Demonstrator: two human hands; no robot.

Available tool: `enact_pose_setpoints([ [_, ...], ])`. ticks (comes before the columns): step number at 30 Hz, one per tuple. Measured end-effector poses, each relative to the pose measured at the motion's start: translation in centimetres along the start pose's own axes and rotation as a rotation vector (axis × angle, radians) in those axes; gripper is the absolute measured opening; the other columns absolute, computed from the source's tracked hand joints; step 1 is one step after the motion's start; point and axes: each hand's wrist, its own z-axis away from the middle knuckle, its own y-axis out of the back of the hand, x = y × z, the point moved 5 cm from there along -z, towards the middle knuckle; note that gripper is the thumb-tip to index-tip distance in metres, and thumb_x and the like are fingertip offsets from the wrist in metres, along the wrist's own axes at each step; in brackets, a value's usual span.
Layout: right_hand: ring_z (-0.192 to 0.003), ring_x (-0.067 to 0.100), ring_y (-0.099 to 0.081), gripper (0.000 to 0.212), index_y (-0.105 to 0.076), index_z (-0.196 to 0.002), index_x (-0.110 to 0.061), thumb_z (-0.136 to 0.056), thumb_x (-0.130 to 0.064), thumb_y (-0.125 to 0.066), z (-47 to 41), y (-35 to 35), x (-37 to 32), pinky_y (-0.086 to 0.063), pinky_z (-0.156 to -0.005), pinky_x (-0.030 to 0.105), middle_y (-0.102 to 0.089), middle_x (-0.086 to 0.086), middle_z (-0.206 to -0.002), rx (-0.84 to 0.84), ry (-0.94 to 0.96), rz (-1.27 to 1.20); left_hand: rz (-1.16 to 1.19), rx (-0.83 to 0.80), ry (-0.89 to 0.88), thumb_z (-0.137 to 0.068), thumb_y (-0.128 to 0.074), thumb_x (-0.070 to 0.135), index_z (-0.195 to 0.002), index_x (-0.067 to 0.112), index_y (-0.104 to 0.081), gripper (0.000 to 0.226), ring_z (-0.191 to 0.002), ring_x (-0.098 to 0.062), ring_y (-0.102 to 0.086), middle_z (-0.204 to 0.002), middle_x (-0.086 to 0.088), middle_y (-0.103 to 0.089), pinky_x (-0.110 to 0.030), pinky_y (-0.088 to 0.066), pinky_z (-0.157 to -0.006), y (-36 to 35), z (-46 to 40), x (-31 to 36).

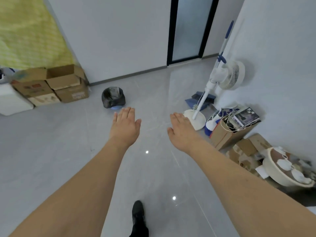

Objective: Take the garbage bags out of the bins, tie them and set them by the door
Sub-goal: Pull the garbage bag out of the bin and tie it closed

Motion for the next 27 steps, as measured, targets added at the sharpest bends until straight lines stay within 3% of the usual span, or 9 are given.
enact_pose_setpoints([
  [6, -0.15, 0.024, -0.005, 0.058, -0.014, -0.153, -0.005, -0.103, -0.026, -0.032, -12.9, 1.4, -3.6, -0.004, -0.122, 0.038, -0.011, 0.011, -0.162, -0.016, -0.016, -0.064, 0.017, -0.005, -0.013, -0.103, -0.032, 0.035, -0.15, 0.007, -0.026, 0.056, -0.147, -0.024, -0.016, -0.157, -0.009, -0.027, -0.048, -0.007, -0.121, 1.3, -13.6, -6.1],
  [12, -0.15, 0.024, -0.005, 0.057, -0.014, -0.153, -0.005, -0.103, -0.026, -0.032, -25.9, 1.2, -2.8, -0.005, -0.121, 0.038, -0.011, 0.012, -0.162, -0.061, -0.046, -0.064, 0.025, -0.043, -0.005, -0.103, -0.034, 0.035, -0.15, 0.007, -0.028, 0.055, -0.147, -0.024, -0.018, -0.156, -0.009, -0.029, -0.048, -0.008, -0.121, -0.8, -25.9, -10.0],
  [27, -0.15, 0.024, -0.002, 0.059, -0.008, -0.154, -0.006, -0.103, -0.026, -0.029, -59.3, -2.7, -9.1, -0.003, -0.122, 0.037, -0.006, 0.011, -0.163, -0.242, -0.005, -0.052, 0.076, -0.116, 0.161, -0.102, -0.029, 0.039, -0.15, 0.009, -0.029, 0.057, -0.146, -0.025, -0.023, -0.156, -0.009, -0.03, -0.046, -0.008, -0.121, -6.1, -52.1, -27.4],
])
